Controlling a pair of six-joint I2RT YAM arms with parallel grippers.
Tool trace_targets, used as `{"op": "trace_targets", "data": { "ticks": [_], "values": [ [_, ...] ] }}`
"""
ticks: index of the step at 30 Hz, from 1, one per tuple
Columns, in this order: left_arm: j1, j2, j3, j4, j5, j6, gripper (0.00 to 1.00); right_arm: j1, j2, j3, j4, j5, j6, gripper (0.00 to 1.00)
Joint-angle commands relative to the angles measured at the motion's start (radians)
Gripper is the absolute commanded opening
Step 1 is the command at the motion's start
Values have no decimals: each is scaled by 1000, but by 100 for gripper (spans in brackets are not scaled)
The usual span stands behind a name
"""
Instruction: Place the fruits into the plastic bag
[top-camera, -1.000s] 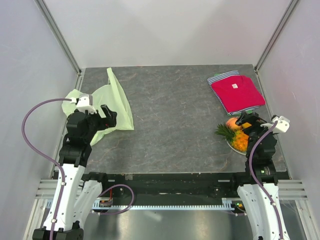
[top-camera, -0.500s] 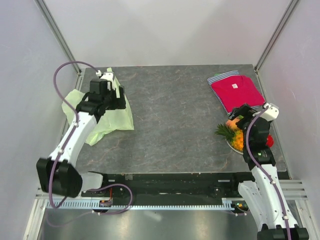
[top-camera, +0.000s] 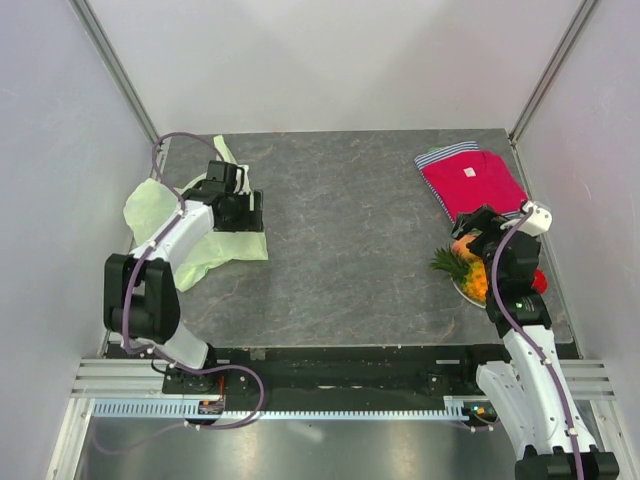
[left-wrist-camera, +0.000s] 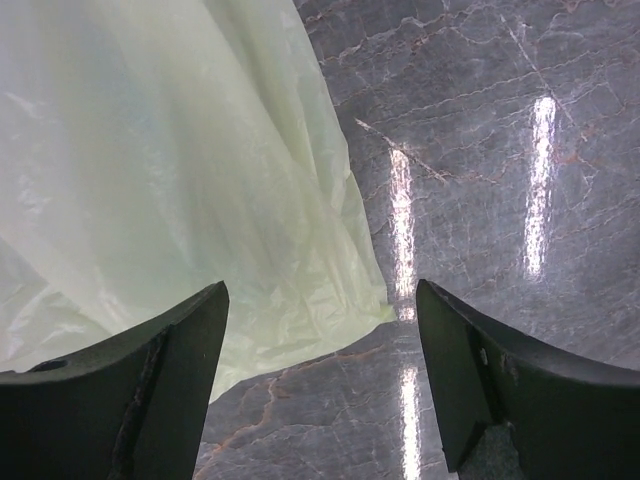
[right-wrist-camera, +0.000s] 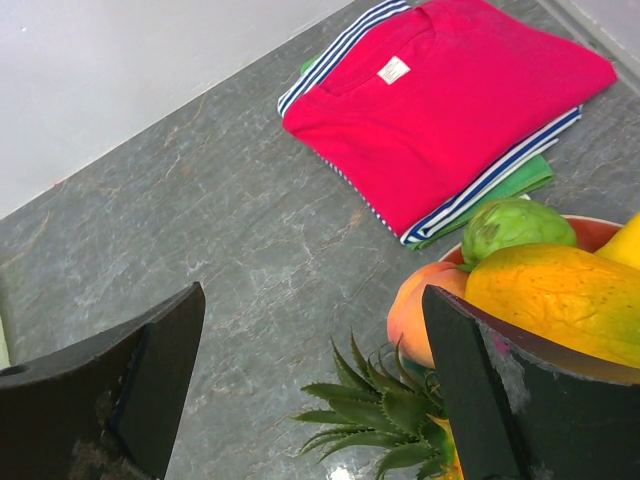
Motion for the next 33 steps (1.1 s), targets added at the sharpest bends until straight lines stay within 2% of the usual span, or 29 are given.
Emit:
{"op": "trace_targets", "data": {
  "ticks": [1, 11, 12, 13, 16, 19, 27, 30, 33],
  "values": [
    [-7, 73, 63, -30, -10, 19, 80, 3, 10, 46, 25, -49, 14, 97],
    [-33, 275, 165, -102, -92, 42, 78, 1, 22, 48, 36, -103, 7, 96],
    [-41, 281, 165, -104, -95, 47, 73, 1, 22, 48, 34, -104, 5, 96],
    [-45, 285, 165, -102, -98, 52, 53, 3, 19, 48, 34, -104, 4, 96],
    [-77, 285, 164, -102, -108, 72, 14, 3, 16, 45, 31, -107, -1, 97],
    [-139, 265, 155, -101, -118, 95, 2, 3, 10, 49, 14, -101, -18, 97],
    [-342, 154, 93, -79, -93, 174, 2, 3, -21, 91, -81, -69, -76, 97],
    [-444, 44, 40, -79, -142, 193, 1, 3, -23, 106, -110, -75, -92, 97],
    [-507, -57, -26, -81, -121, 196, 2, 3, -12, 117, -127, -118, -98, 97]
  ]
}}
